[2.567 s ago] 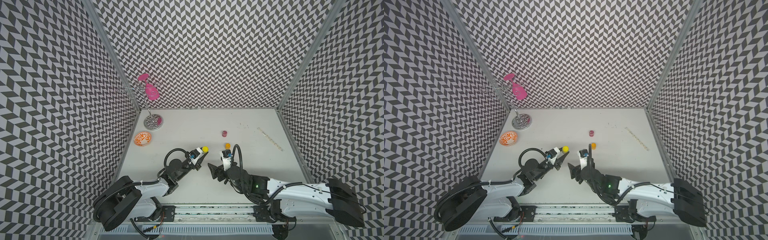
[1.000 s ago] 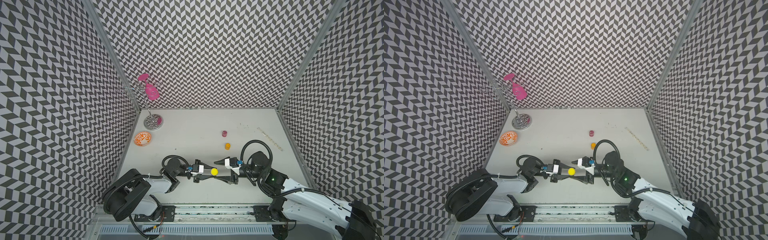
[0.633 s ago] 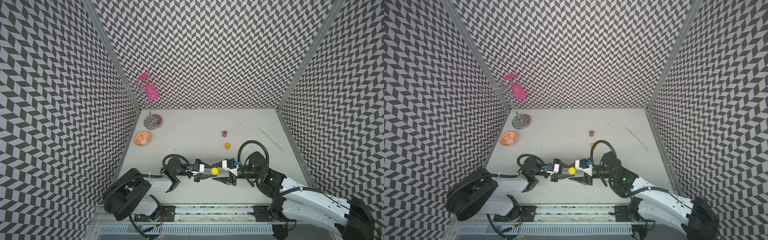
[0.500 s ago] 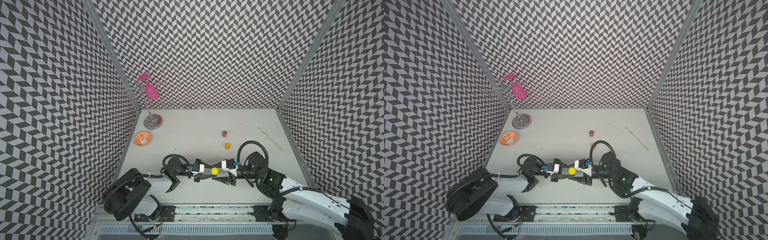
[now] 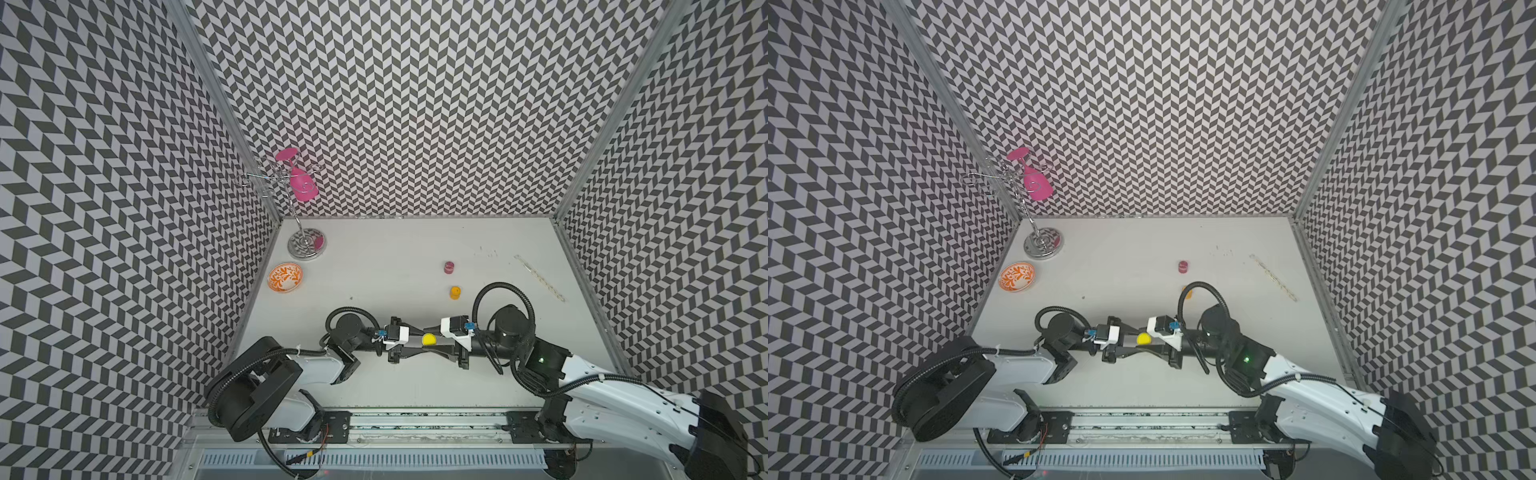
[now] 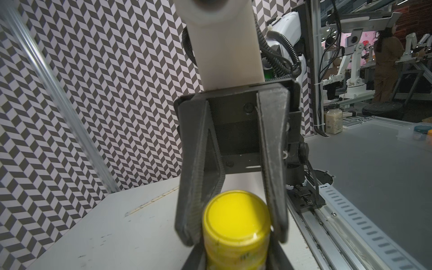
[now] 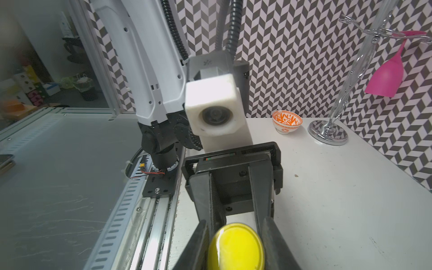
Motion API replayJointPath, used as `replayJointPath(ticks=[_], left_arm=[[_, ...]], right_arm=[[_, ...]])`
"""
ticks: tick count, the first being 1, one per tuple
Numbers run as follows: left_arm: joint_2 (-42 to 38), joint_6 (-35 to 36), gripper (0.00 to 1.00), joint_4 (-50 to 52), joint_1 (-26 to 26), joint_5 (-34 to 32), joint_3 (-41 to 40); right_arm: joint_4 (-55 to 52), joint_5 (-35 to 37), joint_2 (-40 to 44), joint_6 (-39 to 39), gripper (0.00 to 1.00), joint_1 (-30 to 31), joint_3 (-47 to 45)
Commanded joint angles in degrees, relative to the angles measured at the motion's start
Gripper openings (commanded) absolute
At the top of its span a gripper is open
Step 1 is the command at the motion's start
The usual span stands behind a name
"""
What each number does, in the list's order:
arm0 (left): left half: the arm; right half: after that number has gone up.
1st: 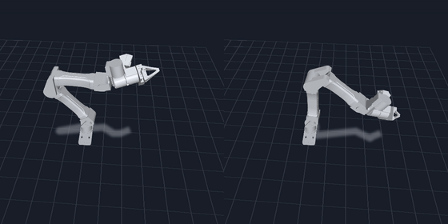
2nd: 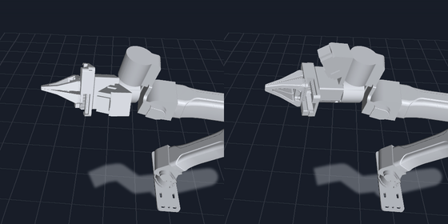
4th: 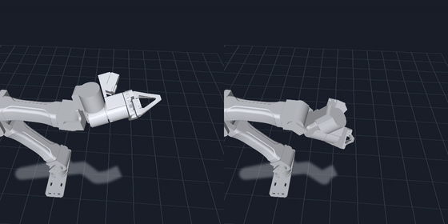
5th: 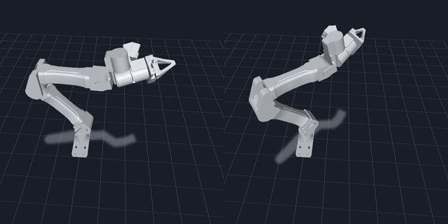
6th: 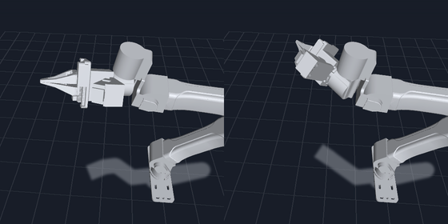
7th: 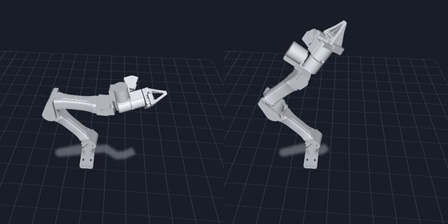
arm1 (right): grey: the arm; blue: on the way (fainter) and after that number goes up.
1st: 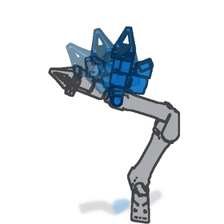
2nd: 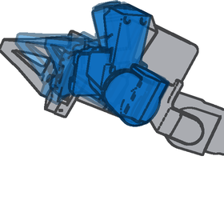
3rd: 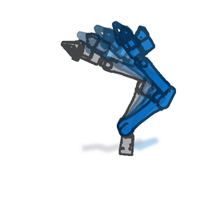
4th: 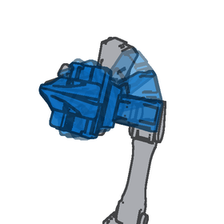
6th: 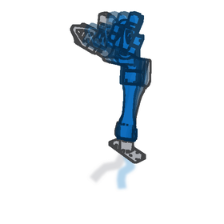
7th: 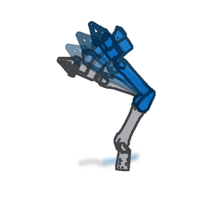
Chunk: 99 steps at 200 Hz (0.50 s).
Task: Close the paint jar lid
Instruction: Screw the lid onto the paint jar.
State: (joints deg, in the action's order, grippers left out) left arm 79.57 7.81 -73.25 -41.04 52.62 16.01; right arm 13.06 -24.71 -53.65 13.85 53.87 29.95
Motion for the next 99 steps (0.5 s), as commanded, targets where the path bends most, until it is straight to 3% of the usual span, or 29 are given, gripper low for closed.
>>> replayJointPath(ticks=[1, 32, 68, 99], left_arm=[[-2.9, 0.2, 0.23, -0.5, -0.7, -5.9, 0.4], [-8.6, 4.7, 0.22, 3.4, -3.1, -16.7, -1.1], [-14.4, 8.1, 0.22, 2.9, -5.5, -34.3, -4.0], [-15.0, 9.8, 0.22, -3.4, -6.7, -48.8, -6.1]], right_arm=[[3.9, 12.4, -0.6, -2.8, 0.19, 1.3, -0.5], [7.9, 22.1, -1.8, -9.0, 0.12, 2.7, -2.6], [10.7, 34.0, -7.0, -16.6, 0.04, 9.0, -2.9], [11.3, 46.1, -14.0, -25.5, 0.00, 13.8, -0.8]])
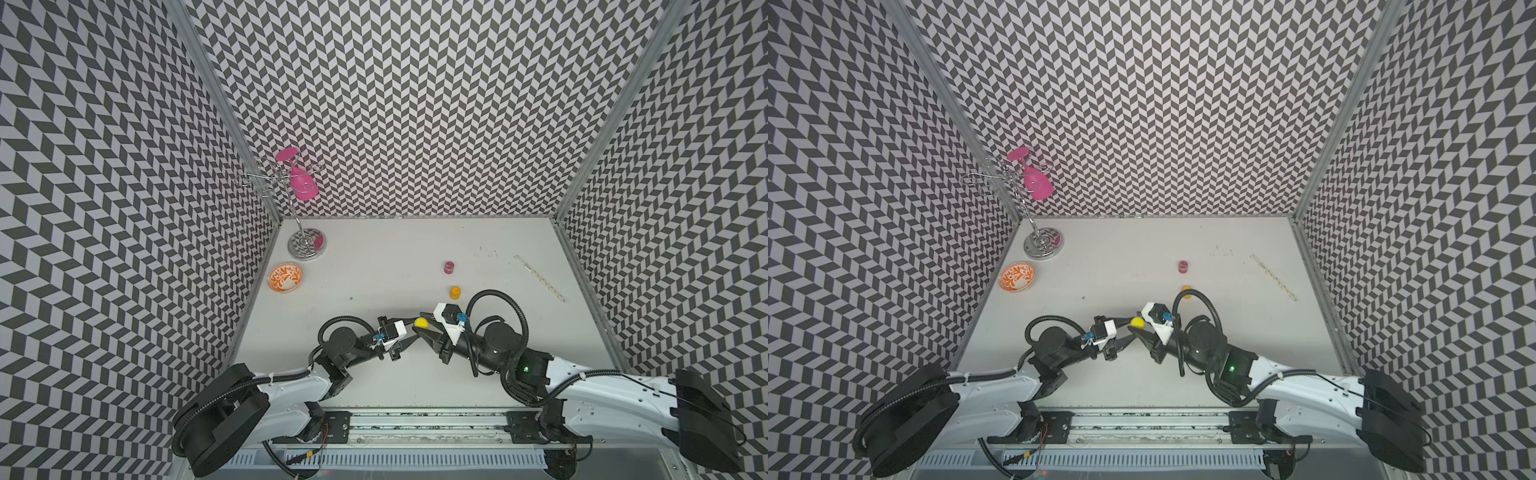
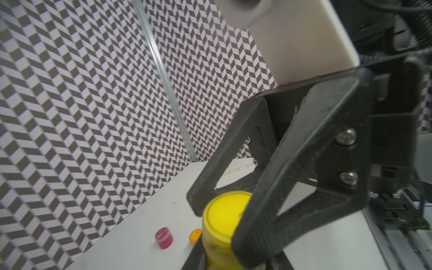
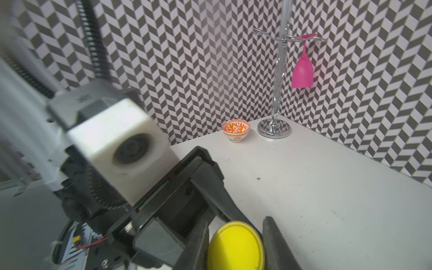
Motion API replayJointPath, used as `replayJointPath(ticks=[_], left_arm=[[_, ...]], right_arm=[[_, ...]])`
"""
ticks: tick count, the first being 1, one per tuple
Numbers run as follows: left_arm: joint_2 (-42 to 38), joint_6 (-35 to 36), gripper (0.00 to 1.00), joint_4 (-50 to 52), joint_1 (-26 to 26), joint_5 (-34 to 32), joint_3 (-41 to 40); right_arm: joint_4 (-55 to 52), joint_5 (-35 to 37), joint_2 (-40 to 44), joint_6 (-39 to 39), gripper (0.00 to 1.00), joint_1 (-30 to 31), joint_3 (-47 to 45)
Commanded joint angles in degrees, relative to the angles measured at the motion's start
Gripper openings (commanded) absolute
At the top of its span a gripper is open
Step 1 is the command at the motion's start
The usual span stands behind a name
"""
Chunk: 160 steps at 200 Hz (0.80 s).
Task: Close the paint jar lid
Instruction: Screw the lid onto the paint jar.
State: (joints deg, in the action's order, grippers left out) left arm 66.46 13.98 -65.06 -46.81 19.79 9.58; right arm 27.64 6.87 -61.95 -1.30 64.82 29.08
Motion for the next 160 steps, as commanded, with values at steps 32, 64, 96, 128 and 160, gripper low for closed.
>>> replayJointPath(ticks=[32, 64, 96, 128, 160], left_arm=[[-2.0, 9.5, 0.22, -17.0, -5.0, -29.5, 0.0], [-1.0, 13.1, 0.22, -20.8, -6.3, -37.0, 0.6], [2.2, 13.2, 0.22, -23.8, -6.4, -38.4, 0.3], [4.6, 12.7, 0.22, -25.2, -6.4, -38.9, -0.1], [4.3, 11.8, 0.23, -21.2, -6.3, -38.8, 0.0]], right_arm=[[-5.7, 23.7, -11.2, -20.1, 0.00, 4.9, 2.9], [-6.6, 27.9, -13.7, -28.5, 0.01, 6.4, 4.2], [-7.8, 28.4, -15.3, -30.4, 0.10, 6.6, 5.9], [-8.3, 28.3, -15.1, -30.5, 0.47, 6.8, 6.5], [-9.2, 29.5, -12.1, -31.4, 0.74, 7.3, 4.4]])
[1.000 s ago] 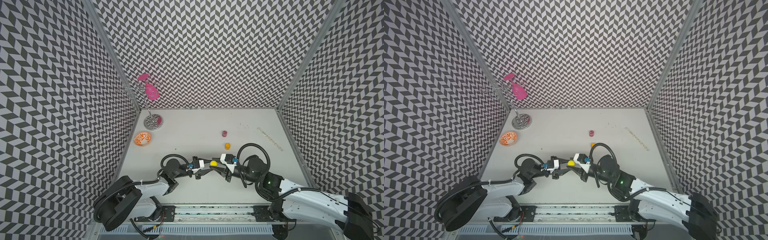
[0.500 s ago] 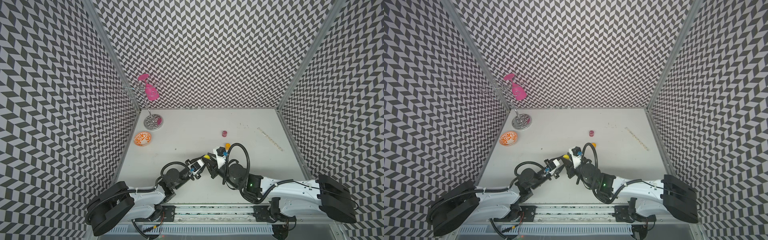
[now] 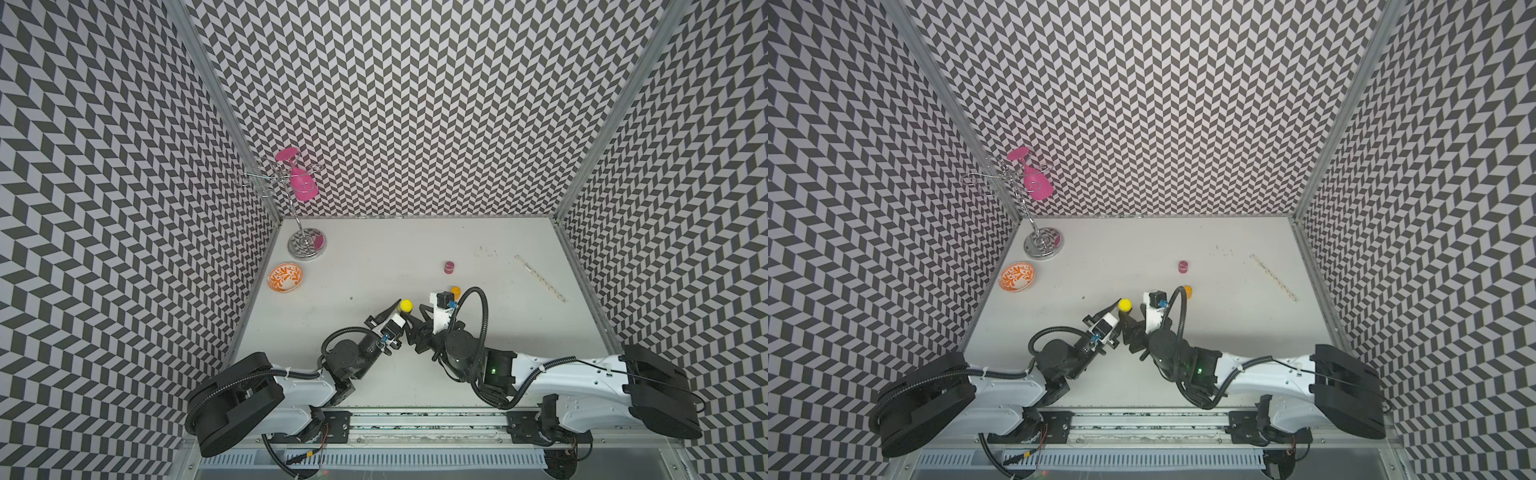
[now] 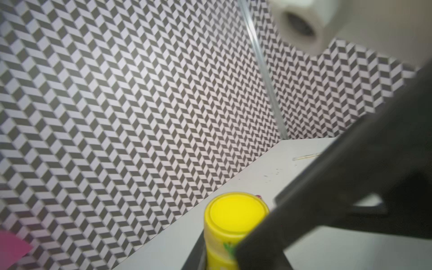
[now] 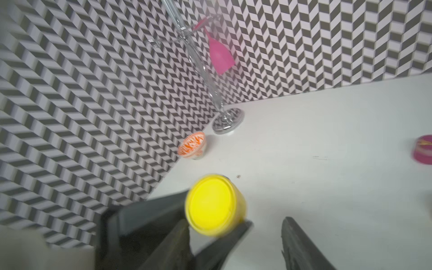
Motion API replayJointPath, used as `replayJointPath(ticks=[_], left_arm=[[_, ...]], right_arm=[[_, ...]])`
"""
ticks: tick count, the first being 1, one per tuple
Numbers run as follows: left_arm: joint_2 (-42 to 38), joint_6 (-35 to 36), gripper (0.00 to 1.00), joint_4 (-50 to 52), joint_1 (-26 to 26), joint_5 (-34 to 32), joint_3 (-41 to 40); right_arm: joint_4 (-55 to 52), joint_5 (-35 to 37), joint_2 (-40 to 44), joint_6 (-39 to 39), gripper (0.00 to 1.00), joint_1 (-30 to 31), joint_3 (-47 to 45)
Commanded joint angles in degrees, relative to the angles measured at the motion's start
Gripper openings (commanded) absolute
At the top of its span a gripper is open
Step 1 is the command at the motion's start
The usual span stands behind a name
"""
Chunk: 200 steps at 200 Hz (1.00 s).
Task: Close the paint jar lid
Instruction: Screw the lid onto the paint jar.
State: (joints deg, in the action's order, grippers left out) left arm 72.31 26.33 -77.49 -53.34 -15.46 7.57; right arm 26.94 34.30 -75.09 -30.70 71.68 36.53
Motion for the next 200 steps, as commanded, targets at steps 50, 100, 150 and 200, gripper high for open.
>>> replayJointPath(ticks=[50, 100, 150, 200], left_arm=[[-1.3, -5.6, 0.24, -2.0, 3.6, -1.4, 2.2], [-4.0, -14.0, 0.26, 2.4, 10.3, 20.7, 0.7], [2.9, -16.0, 0.26, -4.2, 12.5, 49.2, 2.5], [8.1, -20.9, 0.26, -10.3, 13.0, 66.5, 4.4]], right_arm=[[-12.3, 3.6, 12.5, -4.8, 0.78, 0.5, -10.6], [-8.5, 0.6, 26.5, 13.4, 0.81, -2.3, -15.9], [-7.1, -27.1, 31.4, 33.4, 0.79, -12.6, -12.8], [-8.5, -49.7, 31.5, 46.9, 0.78, -14.9, -9.6]])
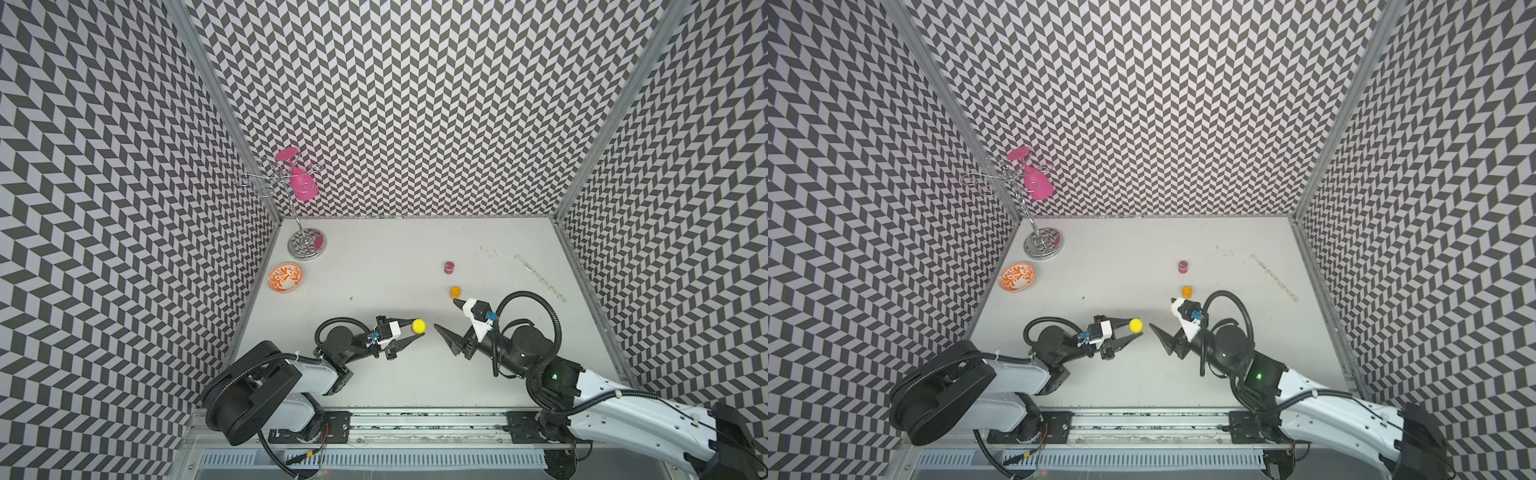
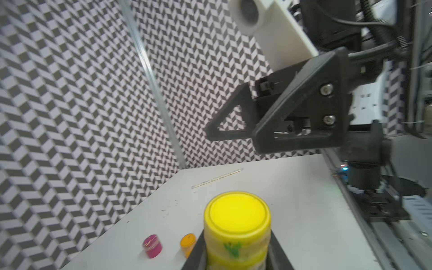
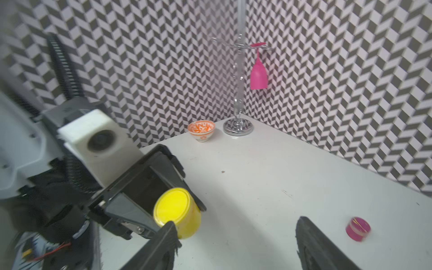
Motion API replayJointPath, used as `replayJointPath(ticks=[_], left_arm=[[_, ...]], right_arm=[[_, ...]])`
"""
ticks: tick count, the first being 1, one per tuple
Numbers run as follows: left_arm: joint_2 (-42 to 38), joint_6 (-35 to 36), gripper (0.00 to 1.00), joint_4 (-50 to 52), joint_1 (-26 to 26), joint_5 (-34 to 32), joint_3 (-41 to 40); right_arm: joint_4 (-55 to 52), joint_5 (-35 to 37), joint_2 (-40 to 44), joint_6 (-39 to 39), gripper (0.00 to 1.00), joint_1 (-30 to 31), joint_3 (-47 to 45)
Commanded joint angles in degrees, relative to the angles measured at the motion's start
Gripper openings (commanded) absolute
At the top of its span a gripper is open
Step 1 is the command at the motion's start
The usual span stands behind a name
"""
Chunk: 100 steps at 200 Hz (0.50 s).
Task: Close the paint jar lid
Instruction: Screw the lid onto the paint jar.
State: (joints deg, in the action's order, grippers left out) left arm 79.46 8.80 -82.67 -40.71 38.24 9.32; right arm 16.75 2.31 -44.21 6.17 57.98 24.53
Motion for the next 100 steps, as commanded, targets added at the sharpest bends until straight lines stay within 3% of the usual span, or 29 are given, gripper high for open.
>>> replayJointPath(ticks=[1, 35, 100], left_arm=[[1.0, -3.5, 0.26, -5.1, 0.4, 13.0, 2.7], [3.2, -6.2, 0.26, -7.0, 0.4, 18.6, 3.9], [4.0, -7.5, 0.26, -7.5, 0.4, 19.8, 4.6]], right_arm=[[1.5, -18.2, 0.6, 10.2, 0.77, -1.3, 2.6], [-4.4, -31.9, -1.2, 12.6, 0.71, -4.9, 6.2], [-5.4, -37.9, -6.4, 13.2, 0.63, -5.0, 8.2]])
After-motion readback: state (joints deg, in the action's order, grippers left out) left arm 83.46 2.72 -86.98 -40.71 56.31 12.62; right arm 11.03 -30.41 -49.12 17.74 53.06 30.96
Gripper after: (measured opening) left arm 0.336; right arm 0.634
